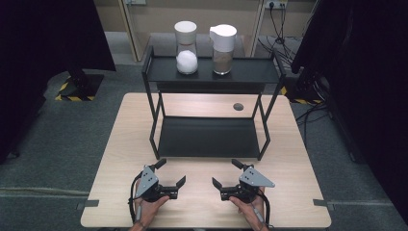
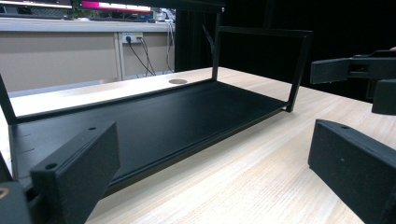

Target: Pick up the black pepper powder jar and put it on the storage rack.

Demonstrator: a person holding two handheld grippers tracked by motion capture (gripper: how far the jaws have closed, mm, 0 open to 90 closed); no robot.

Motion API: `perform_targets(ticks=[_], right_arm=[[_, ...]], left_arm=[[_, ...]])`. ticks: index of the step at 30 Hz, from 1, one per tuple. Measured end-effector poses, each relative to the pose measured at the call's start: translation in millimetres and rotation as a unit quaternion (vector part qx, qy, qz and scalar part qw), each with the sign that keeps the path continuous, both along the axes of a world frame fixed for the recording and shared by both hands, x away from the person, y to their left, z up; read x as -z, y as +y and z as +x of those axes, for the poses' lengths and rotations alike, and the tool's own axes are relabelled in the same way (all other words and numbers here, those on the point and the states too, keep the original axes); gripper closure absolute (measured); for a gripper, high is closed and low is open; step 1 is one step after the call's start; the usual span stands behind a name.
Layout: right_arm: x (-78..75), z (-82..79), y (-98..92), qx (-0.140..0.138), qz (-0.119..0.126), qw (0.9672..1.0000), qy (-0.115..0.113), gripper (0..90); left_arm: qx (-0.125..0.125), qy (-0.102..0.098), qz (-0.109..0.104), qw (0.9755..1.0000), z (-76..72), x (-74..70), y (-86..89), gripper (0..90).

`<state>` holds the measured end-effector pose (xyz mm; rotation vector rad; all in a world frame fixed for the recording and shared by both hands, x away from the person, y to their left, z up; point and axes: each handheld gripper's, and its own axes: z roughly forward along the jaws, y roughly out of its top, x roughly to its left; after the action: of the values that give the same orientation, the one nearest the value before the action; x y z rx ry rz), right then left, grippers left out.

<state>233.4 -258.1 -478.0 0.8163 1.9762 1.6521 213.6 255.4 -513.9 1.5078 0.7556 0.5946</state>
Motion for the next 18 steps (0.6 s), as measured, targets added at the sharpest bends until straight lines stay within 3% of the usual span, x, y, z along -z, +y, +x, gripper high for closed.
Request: perform_targets(ticks=[18], right_arm=[[2.4, -0.6, 1.3, 0.0, -0.006, 1.0, 0.003, 0.5]], left_arm=[[0.001, 0.007, -0.008, 0.9999, -0.6, 0.9, 1.7, 1.8]])
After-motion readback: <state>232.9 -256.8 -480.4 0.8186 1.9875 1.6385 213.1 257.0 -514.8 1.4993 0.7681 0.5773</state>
